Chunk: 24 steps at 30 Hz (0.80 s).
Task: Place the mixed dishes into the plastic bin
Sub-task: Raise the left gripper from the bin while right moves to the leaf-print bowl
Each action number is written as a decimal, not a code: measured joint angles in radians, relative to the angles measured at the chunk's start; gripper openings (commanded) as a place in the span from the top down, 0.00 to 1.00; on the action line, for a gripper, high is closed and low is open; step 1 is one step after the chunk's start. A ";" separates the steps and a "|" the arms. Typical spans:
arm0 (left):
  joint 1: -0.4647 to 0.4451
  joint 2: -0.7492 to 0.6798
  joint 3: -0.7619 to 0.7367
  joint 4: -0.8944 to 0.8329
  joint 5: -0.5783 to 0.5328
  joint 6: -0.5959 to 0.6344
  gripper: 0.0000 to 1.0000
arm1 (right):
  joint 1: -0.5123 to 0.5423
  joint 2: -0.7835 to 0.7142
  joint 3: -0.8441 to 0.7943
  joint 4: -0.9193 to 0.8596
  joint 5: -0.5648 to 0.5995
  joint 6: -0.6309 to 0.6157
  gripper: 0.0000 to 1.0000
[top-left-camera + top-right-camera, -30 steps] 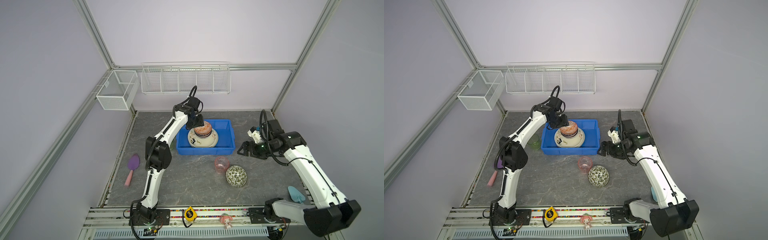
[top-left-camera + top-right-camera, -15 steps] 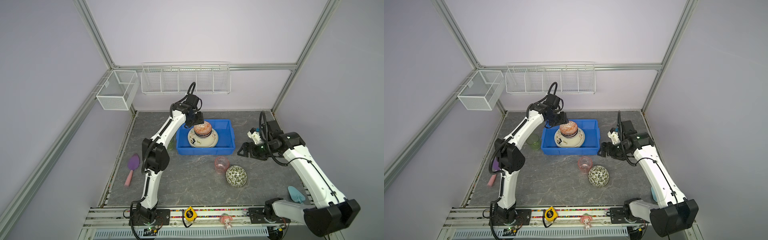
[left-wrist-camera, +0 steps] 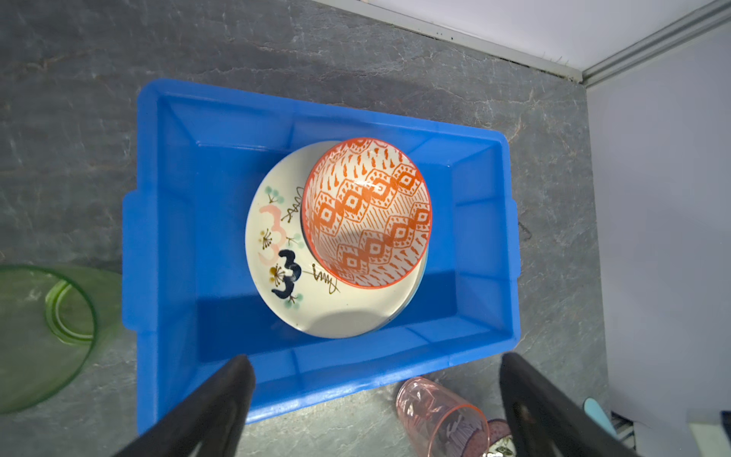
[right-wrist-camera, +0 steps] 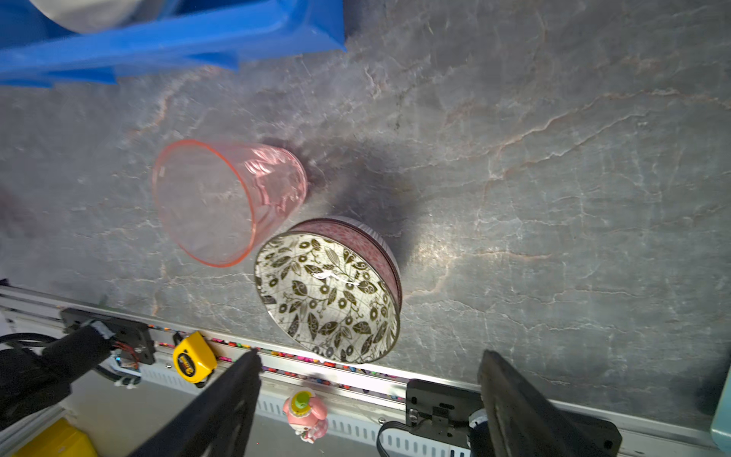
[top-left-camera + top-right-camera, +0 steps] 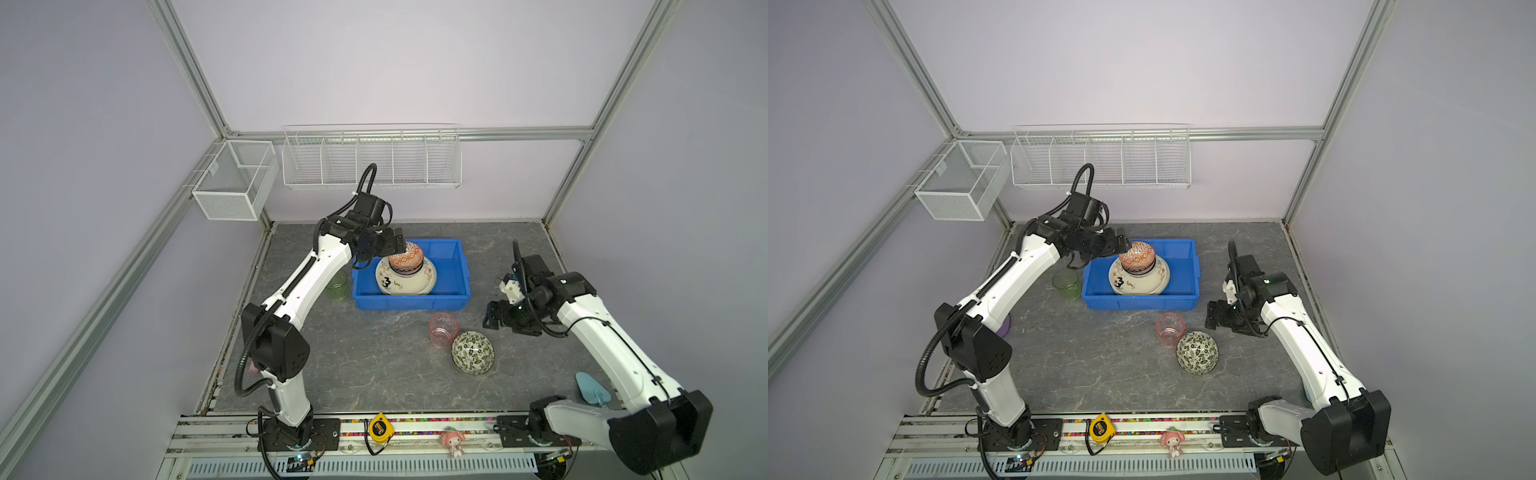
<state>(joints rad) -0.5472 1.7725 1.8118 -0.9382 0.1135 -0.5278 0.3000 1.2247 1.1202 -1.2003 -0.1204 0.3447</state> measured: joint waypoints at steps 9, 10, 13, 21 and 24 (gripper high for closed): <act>-0.039 -0.232 -0.316 0.134 -0.007 -0.051 0.02 | 0.082 -0.005 -0.126 0.011 0.052 0.029 0.14; -0.042 -0.251 -0.340 0.144 -0.009 -0.056 0.02 | 0.084 -0.005 -0.132 0.016 0.052 0.032 0.17; -0.047 -0.298 -0.409 0.180 -0.013 -0.072 0.02 | 0.093 -0.005 -0.150 0.040 0.051 0.038 0.26; -0.051 -0.323 -0.493 0.222 -0.019 -0.102 0.02 | 0.117 0.011 -0.177 0.100 0.045 0.048 0.40; -0.051 -0.323 -0.515 0.230 -0.019 -0.108 0.02 | 0.124 0.021 -0.184 0.117 0.044 0.049 0.43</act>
<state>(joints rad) -0.5983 1.4490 1.2968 -0.7086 0.0944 -0.6353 0.4240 1.2457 0.9363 -1.0828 -0.0761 0.3935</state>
